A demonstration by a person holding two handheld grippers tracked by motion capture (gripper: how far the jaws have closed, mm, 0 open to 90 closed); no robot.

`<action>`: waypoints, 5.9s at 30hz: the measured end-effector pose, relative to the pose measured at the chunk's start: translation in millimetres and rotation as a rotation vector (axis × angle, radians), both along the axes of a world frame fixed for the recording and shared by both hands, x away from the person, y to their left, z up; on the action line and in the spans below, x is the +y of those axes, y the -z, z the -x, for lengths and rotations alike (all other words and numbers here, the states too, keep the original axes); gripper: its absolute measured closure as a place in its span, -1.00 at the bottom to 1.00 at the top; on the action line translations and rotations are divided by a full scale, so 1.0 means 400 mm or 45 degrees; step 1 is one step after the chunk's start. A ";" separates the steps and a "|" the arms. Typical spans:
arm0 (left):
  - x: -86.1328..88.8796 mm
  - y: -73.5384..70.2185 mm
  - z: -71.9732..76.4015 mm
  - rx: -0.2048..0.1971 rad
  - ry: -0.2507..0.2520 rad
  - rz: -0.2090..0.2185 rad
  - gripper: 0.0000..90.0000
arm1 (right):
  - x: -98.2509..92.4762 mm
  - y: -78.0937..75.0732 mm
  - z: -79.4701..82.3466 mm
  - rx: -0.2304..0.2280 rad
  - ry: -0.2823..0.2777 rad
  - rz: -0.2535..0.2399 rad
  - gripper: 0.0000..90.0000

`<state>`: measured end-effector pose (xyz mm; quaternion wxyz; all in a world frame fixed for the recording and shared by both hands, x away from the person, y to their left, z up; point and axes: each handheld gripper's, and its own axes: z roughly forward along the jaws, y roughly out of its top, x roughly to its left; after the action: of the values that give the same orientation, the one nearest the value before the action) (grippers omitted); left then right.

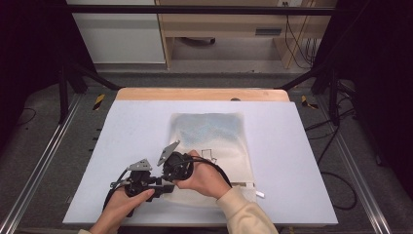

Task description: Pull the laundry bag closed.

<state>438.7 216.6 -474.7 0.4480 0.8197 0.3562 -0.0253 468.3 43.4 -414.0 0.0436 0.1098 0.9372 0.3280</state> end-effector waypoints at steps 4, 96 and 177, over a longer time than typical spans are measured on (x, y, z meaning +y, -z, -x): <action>-0.001 0.006 -0.008 0.015 0.014 0.017 0.21 | 0.000 -0.002 0.000 0.000 -0.005 -0.001 0.82; -0.010 0.014 -0.031 0.037 0.045 0.040 0.85 | -0.072 0.020 0.001 0.015 0.030 0.101 0.82; -0.019 0.008 -0.022 0.007 0.061 0.033 0.85 | -0.130 0.023 -0.004 0.037 0.067 0.112 0.82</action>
<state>447.4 209.2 -478.0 0.4568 0.8220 0.3373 -0.0430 470.0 -8.7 -423.2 0.0434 0.1370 0.9481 0.2835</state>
